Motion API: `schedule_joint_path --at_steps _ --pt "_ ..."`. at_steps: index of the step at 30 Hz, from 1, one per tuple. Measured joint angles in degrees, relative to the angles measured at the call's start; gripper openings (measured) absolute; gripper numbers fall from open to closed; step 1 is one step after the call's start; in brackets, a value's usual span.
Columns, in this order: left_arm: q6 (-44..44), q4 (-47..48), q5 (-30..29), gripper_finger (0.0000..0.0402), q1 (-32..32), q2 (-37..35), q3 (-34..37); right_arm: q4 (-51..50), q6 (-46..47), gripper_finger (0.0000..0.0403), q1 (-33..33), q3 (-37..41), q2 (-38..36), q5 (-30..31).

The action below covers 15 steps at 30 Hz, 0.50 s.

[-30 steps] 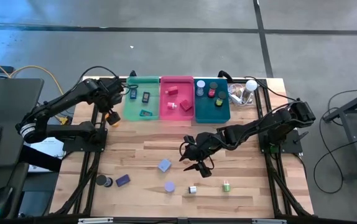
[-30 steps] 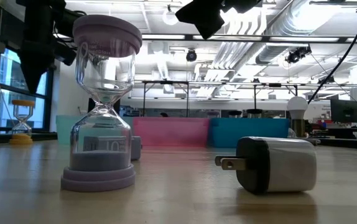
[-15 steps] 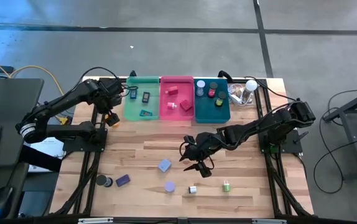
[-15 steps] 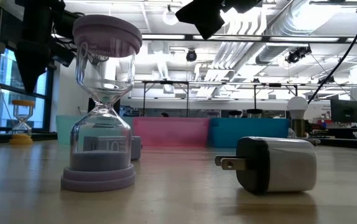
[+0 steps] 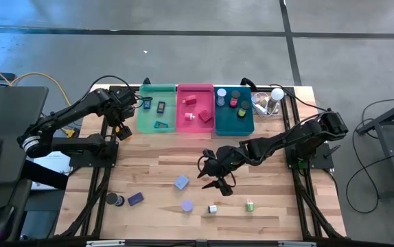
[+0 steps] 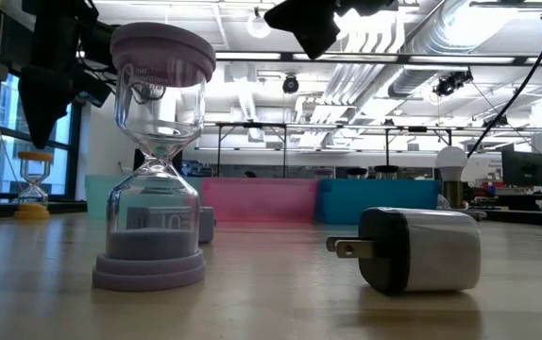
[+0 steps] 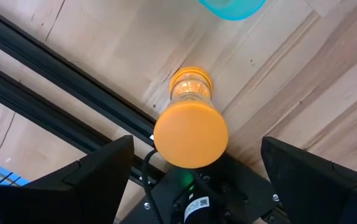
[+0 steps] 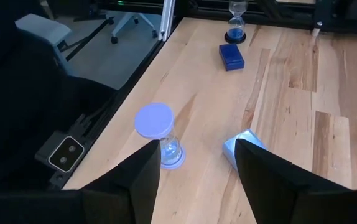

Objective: Pick & Place Office items
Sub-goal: Put the yellow hourglass into the dark blue bin

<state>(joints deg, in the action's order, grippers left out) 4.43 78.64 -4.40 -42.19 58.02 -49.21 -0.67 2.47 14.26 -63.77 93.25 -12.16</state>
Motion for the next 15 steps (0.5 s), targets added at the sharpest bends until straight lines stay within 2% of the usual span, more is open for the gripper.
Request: schedule_joint_path --at_steps 6,11,15 --pt "0.0 0.0 0.0 0.0344 0.0 0.0 0.0 0.0 -1.1 0.0195 0.0 0.0 0.0 0.1" --pt "0.1 0.0 0.0 0.0344 0.0 0.0 0.0 0.0 -0.6 0.0197 0.0 0.0 0.0 6.4" --pt "0.0 0.0 -0.1 0.0344 0.0 0.0 0.0 0.1 0.9 0.0218 0.0 0.0 0.0 7.9"
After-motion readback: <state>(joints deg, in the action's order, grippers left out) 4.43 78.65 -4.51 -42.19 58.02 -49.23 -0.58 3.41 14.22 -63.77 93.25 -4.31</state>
